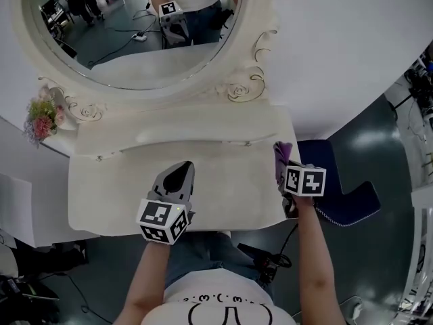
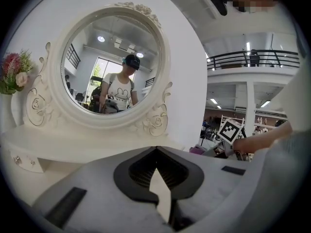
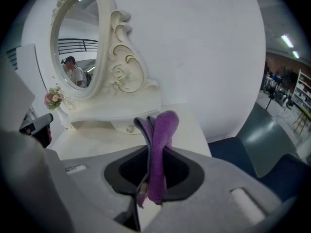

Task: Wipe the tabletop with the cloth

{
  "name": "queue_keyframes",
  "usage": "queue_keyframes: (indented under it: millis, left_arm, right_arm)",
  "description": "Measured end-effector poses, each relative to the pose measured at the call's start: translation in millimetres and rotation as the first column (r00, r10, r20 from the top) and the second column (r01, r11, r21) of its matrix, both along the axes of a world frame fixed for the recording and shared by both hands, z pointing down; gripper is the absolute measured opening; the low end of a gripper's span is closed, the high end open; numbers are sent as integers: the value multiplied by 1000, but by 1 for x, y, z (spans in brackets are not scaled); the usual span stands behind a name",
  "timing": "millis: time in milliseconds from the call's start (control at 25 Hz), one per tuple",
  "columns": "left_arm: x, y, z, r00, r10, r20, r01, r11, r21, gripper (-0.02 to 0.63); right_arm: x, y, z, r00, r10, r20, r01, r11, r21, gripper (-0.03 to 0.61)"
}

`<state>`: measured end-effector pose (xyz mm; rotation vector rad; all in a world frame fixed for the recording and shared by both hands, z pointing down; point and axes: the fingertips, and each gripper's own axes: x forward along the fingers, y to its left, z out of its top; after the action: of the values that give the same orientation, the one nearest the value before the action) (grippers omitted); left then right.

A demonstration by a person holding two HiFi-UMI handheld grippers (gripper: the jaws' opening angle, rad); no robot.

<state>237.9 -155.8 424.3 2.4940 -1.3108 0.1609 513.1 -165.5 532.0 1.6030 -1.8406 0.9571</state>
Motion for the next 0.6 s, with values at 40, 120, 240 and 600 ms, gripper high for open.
queue_keyframes:
  millis: [40,120,240,600]
  left_arm:
    - [3,0,3,1000,-2,3,2,1000,-6,-3]
    - [9,-1,7,1000,-4,10,5,1000,-15,-3]
    - [15,-3,9,1000,-13,15,13,1000,-22,-3]
    - [1,-9,21,996,-89,30,90,994,-57,-3]
  right_arm:
    - [14,-2,3,1000,16,-21,-16,1000,-10,71]
    - [40,-5,10,997,35,-75,-37,999,-34,71]
    - [72,-9,20,984,32,-176,-46,996,-73,71]
    - [106,-24,51,959,-10,-283,-36,987,-160,71]
